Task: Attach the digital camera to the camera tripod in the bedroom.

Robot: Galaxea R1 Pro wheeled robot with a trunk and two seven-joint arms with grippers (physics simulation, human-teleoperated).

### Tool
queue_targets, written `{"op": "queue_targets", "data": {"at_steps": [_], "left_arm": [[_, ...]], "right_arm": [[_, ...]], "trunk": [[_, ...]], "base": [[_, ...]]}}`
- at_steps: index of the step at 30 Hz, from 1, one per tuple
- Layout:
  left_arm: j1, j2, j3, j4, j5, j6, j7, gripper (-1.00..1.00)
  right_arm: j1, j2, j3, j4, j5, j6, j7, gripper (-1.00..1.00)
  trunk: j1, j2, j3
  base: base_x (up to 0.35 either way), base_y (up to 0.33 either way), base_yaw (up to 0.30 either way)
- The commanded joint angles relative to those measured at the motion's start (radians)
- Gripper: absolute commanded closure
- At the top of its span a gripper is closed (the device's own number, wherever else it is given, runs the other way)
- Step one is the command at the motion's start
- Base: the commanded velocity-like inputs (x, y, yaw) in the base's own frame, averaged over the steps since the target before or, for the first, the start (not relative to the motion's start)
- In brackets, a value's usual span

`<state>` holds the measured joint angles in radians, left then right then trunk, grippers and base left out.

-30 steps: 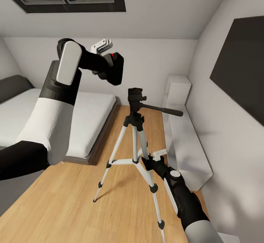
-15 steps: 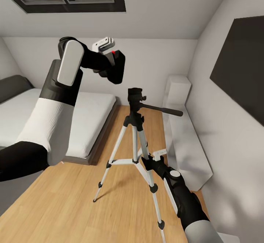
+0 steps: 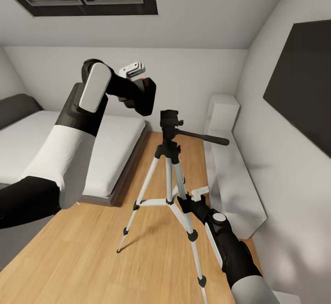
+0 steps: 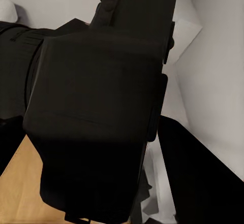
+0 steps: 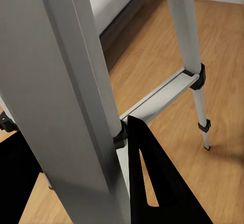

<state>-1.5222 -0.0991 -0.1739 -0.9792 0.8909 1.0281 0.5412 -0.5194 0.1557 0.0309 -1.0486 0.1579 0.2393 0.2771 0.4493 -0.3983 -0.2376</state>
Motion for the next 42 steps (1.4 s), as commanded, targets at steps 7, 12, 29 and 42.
{"op": "queue_targets", "data": {"at_steps": [7,12,29,42], "left_arm": [[-0.001,0.005,-0.126,-0.001,-0.015,0.004,0.004,1.00],[-0.002,0.053,-0.213,-0.006,-0.017,0.009,-0.086,1.00],[-0.011,0.269,-0.237,-0.214,-0.369,-0.001,-0.841,1.00],[-0.012,0.292,-0.242,-0.338,-0.566,-0.132,-0.943,1.00]], "right_arm": [[0.000,0.001,-0.002,0.012,0.017,0.005,0.007,1.00],[0.000,0.001,-0.002,0.012,0.017,0.005,0.007,1.00],[0.000,-0.001,-0.002,0.012,0.017,0.005,0.005,1.00],[0.000,-0.001,-0.003,0.012,0.016,0.005,0.005,1.00]], "trunk": [[0.001,-0.002,-0.002],[0.001,-0.002,-0.002],[0.001,-0.002,-0.002],[0.001,-0.002,-0.002]], "base": [[0.000,0.000,0.000],[0.000,0.000,0.000],[0.000,0.000,0.000],[0.000,0.000,0.000]]}}
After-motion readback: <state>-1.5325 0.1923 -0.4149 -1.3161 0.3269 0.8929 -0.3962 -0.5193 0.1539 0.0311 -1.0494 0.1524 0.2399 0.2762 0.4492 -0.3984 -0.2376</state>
